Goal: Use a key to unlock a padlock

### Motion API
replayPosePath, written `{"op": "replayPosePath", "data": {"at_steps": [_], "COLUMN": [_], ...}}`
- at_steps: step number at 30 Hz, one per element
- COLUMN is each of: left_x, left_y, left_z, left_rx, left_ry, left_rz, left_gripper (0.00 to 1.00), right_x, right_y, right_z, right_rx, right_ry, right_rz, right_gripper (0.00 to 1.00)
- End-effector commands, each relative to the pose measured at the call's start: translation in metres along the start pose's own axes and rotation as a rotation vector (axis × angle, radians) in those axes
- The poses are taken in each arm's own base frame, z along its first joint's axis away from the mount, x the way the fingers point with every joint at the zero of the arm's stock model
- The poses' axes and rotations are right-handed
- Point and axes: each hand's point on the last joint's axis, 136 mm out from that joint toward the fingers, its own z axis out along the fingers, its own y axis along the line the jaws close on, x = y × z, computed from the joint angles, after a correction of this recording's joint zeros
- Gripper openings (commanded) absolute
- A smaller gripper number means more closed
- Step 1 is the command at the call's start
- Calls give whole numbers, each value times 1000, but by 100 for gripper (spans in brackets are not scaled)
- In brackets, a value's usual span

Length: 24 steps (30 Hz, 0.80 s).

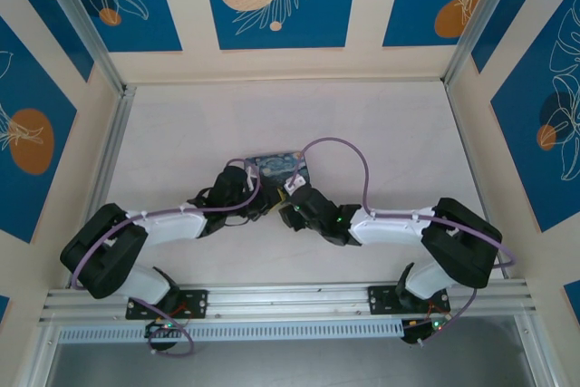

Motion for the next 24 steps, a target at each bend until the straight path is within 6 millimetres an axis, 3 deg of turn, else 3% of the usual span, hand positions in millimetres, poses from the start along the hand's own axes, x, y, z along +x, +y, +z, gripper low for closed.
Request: {"op": "replayPosePath", "data": {"at_steps": [1,5,9,14,20,21,23,24], "left_x": [-4,-3,-2,-1,-1,-2,-3,-3], "left_y": [-23,-23,-23,-19,-12,-11,-9,-8], "left_z": [-3,-2,-1,2,4,5,6,6], "left_rx": [63,65,72,66,45,44,37,33], "left_ry": [8,12,17,21,18,18,14,16], "left_rz": [40,39,37,33,43,44,45,47], "left_gripper": [0,0,0,0,0,0,0,0], "right_x": [-23,-29,-33,-38,-37,-36,-32,-31], "right_y": [4,4,1,3,8,10,11,9], "right_z": [2,6,7,-1,-17,-20,-28,-31], "right_rx": [10,9,-4,-59,-235,-267,-313,-318], "right_ry": [-67,-75,-75,-78,-66,-62,-50,-50], "right_rz": [-8,7,29,54,149,162,181,187], "right_gripper": [37,28,10,0,0,7,31,35]}}
